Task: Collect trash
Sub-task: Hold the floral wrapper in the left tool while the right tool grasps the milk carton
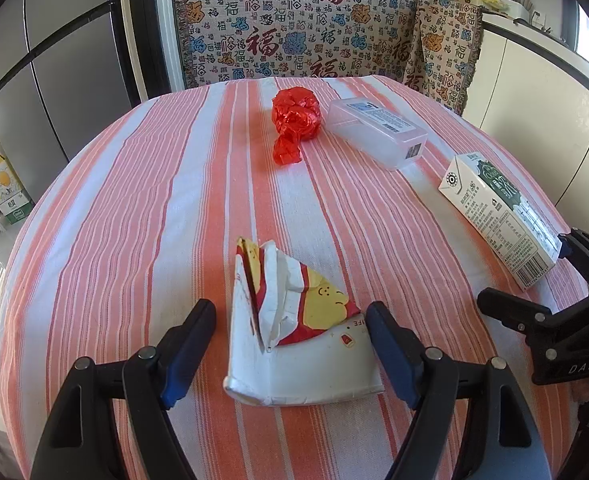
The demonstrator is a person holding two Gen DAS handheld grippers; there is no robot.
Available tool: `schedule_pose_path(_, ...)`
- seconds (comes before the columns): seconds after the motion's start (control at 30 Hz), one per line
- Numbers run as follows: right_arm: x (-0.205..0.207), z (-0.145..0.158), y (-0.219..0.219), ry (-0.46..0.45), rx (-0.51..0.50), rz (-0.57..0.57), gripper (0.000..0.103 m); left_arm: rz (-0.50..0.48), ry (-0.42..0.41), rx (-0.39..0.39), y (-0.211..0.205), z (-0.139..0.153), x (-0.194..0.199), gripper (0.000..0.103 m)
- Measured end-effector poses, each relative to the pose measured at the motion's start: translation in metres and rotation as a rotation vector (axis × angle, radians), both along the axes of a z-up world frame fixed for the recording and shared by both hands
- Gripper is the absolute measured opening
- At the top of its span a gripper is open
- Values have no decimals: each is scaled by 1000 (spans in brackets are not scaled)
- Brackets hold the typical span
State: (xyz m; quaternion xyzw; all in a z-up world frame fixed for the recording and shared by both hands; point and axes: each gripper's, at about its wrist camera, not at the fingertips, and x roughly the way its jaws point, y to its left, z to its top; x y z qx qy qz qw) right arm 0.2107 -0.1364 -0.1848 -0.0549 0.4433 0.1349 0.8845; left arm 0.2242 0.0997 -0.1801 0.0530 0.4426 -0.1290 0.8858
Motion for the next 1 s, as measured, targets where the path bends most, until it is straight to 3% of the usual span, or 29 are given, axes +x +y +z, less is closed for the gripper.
schedule_pose_path(1.0, -4, -1, -5, -2, 3, -5, 102, 3, 3, -39, 4, 1, -2, 79)
